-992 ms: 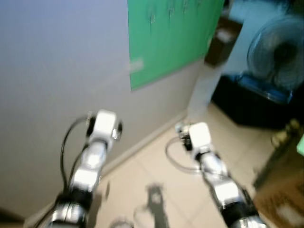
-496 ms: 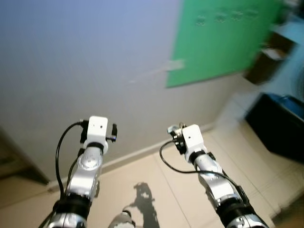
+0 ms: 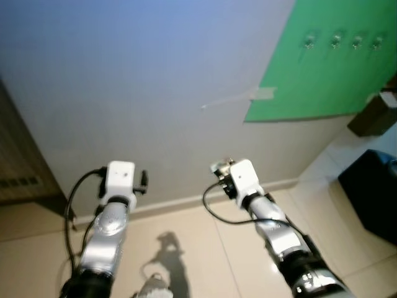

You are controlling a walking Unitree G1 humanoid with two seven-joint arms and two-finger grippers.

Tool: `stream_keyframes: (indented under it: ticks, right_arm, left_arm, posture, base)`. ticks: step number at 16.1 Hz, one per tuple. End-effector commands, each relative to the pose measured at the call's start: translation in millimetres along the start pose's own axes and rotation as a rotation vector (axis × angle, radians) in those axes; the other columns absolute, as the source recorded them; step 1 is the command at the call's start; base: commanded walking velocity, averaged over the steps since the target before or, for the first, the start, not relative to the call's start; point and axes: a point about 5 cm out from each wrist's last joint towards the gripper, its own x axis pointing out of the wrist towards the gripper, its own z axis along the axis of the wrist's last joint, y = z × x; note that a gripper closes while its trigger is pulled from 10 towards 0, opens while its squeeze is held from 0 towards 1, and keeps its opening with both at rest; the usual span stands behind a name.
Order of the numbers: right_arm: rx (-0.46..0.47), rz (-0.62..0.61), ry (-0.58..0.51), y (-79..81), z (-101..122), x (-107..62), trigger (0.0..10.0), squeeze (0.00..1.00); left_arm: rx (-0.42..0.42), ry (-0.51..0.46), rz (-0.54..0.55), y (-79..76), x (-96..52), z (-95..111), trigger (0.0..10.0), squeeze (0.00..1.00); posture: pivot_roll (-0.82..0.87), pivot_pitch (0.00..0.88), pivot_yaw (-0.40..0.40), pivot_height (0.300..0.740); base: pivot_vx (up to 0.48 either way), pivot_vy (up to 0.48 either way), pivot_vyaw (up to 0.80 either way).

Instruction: Hang keys on a hook

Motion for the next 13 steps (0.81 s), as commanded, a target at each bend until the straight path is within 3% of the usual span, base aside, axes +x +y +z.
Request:
stream_keyframes:
  ticks: [1, 3, 5, 7, 11, 12, 13]
  right_arm:
    - [-0.019, -0.014, -0.004, -9.1, 0, -1.0, 0.0, 0.00]
    - [0.018, -0.065, -0.007, -14.7, 0, -1.6, 0.0, 0.00]
    - [0.076, -0.117, 0.000, -20.3, -5, -8.2, 0.0, 0.00]
    - [0.080, -0.134, 0.006, -22.6, -9, -11.7, 0.0, 0.00]
    - [0.090, -0.181, 0.027, -27.5, -18, -21.4, 0.0, 0.00]
    - [0.103, -0.178, 0.029, -27.9, -19, -22.6, 0.0, 0.00]
    - [0.059, -0.177, 0.055, -28.1, -21, -23.6, 0.0, 0.00]
  left_arm:
    - [0.011, -0.026, -0.005, -6.8, -1.2, 7, 10.0, 0.00]
    - [0.015, -0.024, -0.022, -8.6, -4.6, 5, 10.0, 0.00]
    - [-0.056, -0.056, -0.094, -13.7, -3.6, 12, 10.0, 0.00]
    - [-0.091, -0.067, -0.083, -14.0, 0.5, 17, 10.0, 0.00]
    - [-0.031, -0.069, -0.098, -25.7, 11.5, 26, 10.0, 0.00]
    - [-0.032, -0.060, -0.094, -26.4, 13.1, 26, 10.0, 0.00]
    - [-0.022, -0.054, -0.098, -29.2, 14.3, 26, 10.0, 0.00]
  posture:
    - [0.24, 0.000, -0.188, 0.740]
    - [0.21, 0.000, -0.175, 0.740]
    - [0.18, 0.000, -0.160, 0.740]
    - [0.16, 0.000, -0.142, 0.740]
    - [0.09, 0.000, -0.102, 0.740]
    - [0.08, 0.000, -0.097, 0.740]
    - [0.07, 0.000, -0.092, 0.740]
  base:
    - [0.000, 0.000, 0.43]
    - [0.000, 0.000, 0.43]
    - [0.000, 0.000, 0.43]
    - [0.000, 0.000, 0.42]
    - [0.000, 0.000, 0.42]
    - [0.000, -0.480, 0.00]
    - [0.000, -0.480, 0.00]
